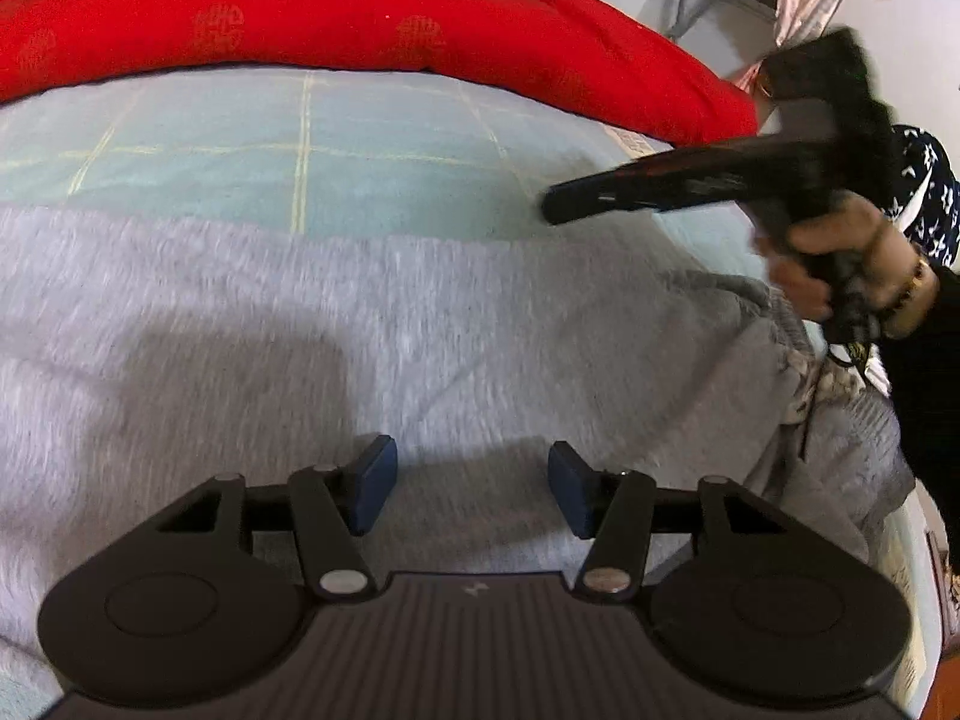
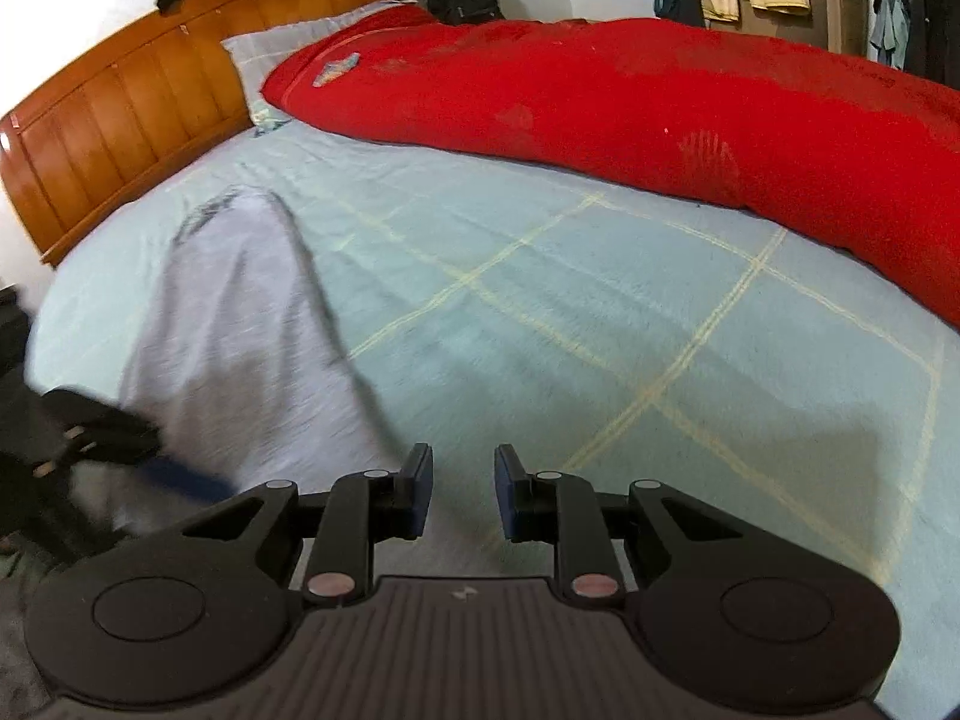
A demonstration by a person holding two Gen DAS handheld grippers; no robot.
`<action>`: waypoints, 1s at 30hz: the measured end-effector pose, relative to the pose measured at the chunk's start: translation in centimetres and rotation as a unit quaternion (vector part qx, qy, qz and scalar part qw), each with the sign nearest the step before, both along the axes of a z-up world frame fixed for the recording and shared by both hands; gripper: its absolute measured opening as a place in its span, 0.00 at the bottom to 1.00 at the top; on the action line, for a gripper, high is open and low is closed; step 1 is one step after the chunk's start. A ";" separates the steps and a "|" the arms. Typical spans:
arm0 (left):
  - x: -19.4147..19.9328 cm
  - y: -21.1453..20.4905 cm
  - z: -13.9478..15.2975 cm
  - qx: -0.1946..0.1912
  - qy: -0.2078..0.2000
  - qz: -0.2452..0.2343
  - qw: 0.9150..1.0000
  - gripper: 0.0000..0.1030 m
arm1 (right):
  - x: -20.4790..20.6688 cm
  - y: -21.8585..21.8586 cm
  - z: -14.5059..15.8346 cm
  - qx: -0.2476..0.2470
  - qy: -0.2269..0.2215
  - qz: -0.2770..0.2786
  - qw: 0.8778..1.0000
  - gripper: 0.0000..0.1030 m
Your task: Fold clothes
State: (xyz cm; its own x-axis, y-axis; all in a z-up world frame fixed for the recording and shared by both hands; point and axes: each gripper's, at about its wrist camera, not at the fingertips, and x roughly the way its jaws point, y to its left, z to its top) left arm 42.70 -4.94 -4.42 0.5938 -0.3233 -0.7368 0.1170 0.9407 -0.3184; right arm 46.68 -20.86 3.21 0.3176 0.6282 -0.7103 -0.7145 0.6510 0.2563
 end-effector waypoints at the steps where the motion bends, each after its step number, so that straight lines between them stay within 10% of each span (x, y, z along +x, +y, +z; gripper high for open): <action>1: 0.2 -0.1 0.1 0.002 0.001 0.001 1.000 0.53 | 0.6 0.7 -0.8 0.003 0.011 -0.002 1.000 0.25; 23: 0.2 -0.1 -0.2 0.007 -0.007 -0.004 1.000 0.54 | -7.9 5.0 -1.9 -0.120 -0.133 0.146 0.973 0.36; 30: 0.3 -0.2 -0.2 0.007 -0.006 -0.006 1.000 0.55 | -5.7 3.2 -1.3 -0.056 -0.068 0.123 0.988 0.39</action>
